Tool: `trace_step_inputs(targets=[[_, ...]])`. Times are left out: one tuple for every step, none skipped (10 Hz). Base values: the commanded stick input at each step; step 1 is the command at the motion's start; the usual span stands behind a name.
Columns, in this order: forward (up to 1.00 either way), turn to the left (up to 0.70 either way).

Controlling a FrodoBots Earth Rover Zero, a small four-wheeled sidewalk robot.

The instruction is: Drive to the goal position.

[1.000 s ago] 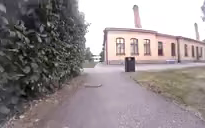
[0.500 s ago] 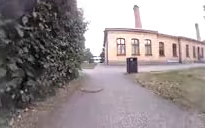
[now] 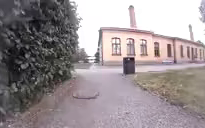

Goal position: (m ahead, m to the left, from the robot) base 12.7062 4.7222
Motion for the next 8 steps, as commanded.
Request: trace_step_inputs(targets=[[0.85,0.01],[0.85,0.01],[0.85,0.01],[0.85,0.01],[0.85,0.01],[0.85,0.01],[0.85,0.01],[0.85,0.01]])
